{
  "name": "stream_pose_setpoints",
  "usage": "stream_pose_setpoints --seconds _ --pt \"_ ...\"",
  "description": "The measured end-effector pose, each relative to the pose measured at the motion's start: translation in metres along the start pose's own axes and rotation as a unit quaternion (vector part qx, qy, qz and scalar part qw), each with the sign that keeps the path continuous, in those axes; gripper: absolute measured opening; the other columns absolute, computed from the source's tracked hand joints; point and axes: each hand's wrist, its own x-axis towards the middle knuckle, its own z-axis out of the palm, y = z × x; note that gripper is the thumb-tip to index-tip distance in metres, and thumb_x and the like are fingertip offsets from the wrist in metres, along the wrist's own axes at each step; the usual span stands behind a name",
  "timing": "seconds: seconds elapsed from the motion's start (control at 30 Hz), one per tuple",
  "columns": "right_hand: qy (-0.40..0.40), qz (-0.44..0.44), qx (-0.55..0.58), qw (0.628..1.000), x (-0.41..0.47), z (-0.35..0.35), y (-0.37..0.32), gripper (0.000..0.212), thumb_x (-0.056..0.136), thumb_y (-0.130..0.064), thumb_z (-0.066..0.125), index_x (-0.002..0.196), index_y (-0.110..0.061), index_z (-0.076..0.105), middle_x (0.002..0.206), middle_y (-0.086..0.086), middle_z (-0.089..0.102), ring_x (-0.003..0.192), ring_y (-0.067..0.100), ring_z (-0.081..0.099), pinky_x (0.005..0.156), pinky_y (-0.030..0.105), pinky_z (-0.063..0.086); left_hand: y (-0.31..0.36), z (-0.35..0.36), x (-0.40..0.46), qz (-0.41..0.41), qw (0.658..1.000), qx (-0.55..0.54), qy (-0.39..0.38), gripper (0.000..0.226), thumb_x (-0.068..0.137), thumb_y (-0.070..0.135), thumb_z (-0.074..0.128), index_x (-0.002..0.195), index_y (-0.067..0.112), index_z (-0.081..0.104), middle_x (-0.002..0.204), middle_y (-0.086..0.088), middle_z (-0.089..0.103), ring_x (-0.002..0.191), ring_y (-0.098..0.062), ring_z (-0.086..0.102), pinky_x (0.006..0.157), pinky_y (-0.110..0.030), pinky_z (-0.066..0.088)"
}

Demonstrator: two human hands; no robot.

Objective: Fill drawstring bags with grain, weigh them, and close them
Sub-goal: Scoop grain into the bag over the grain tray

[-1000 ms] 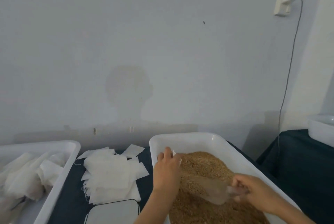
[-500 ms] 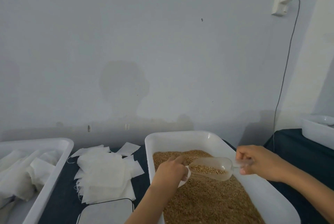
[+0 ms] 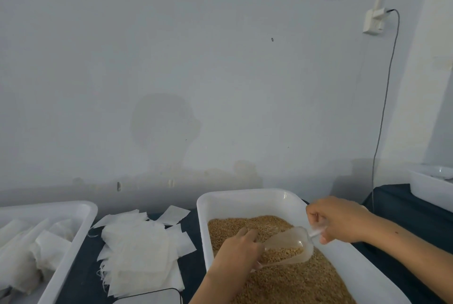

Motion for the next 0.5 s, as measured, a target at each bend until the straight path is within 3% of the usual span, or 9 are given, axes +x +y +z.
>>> stream_pose_setpoints --seconds 0.33,0.43,0.5 --pt "0.051 0.010 -0.102 0.993 0.003 -0.008 -0.020 0.036 0.087 -0.014 0.060 0.069 -0.028 0.032 0.076 -0.010 0.039 0.079 0.015 0.047 0.058 0.024 0.030 0.001 -0.003 -0.002 -0.003 1.000 -0.005 0.009 0.028 0.093 0.020 0.051 0.117 0.006 0.057 0.121 -0.011 0.049 0.115 -0.026 0.041 0.091 -0.039 0.044" --pt "0.104 -0.015 -0.142 0.984 -0.002 -0.009 -0.025 0.019 0.088 -0.008 0.052 0.084 -0.024 0.043 0.085 -0.005 0.053 0.079 0.016 0.048 0.062 0.028 0.030 0.000 -0.001 -0.002 -0.010 1.000 0.000 0.026 0.026 0.093 0.016 0.047 0.114 0.005 0.057 0.120 -0.010 0.050 0.113 -0.025 0.042 0.089 -0.036 0.043" --pt "0.142 -0.037 -0.180 0.973 -0.004 -0.008 -0.027 0.023 0.087 -0.002 0.046 0.098 -0.022 0.050 0.095 -0.004 0.061 0.080 0.015 0.049 0.055 0.023 0.022 -0.001 0.002 -0.002 -0.016 0.999 -0.006 0.032 0.024 0.092 0.018 0.051 0.112 0.006 0.056 0.118 -0.008 0.052 0.112 -0.024 0.043 0.088 -0.034 0.042"
